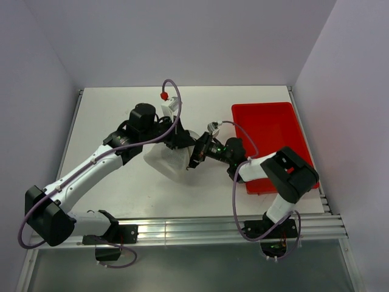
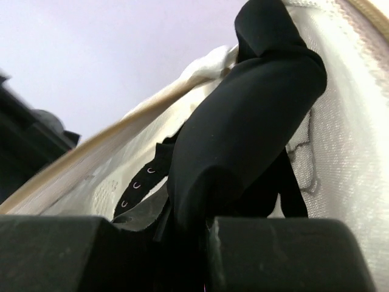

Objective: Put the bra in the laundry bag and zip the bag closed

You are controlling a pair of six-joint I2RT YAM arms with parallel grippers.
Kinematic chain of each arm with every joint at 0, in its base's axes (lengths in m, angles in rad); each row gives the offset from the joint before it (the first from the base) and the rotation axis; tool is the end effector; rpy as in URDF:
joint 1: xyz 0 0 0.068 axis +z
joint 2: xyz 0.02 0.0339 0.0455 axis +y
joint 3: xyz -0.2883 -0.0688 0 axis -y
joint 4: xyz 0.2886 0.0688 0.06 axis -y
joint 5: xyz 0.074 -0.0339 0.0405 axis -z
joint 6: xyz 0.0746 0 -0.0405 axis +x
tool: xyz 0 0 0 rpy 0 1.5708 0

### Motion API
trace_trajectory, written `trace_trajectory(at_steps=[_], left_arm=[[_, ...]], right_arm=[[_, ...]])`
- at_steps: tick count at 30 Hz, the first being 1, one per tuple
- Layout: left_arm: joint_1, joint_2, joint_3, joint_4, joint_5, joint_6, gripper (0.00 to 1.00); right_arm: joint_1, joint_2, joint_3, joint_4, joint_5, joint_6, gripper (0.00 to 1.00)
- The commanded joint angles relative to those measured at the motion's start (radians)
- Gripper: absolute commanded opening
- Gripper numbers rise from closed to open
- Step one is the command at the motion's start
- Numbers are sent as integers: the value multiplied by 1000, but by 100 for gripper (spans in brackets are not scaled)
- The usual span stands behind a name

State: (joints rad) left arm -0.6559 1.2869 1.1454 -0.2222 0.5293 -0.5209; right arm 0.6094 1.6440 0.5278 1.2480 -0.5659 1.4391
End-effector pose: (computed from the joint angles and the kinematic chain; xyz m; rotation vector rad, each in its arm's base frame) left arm 0.2645 -0.2511 0.3597 0.5260 2.0414 -1.2600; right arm 0.2703 0.2374 0.1861 0.1741 1.8376 1.9729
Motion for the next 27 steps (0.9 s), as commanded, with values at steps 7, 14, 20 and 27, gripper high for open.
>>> trace_trajectory(at_steps=[7,14,20,27], left_arm=[[2,9,14,104,162,56,0],[2,0,8,29,57,116,0],[2,-47,25,-66,-208,153,0],[-2,0,74,-45,-364,144,0]], right_arm=[[20,37,57,517,-172,52,0],[12,-68,37,516,-207,20,0],[-8,-125,23,518,-242,23,0],[-48,-260,-17,427,-261,-14,0]])
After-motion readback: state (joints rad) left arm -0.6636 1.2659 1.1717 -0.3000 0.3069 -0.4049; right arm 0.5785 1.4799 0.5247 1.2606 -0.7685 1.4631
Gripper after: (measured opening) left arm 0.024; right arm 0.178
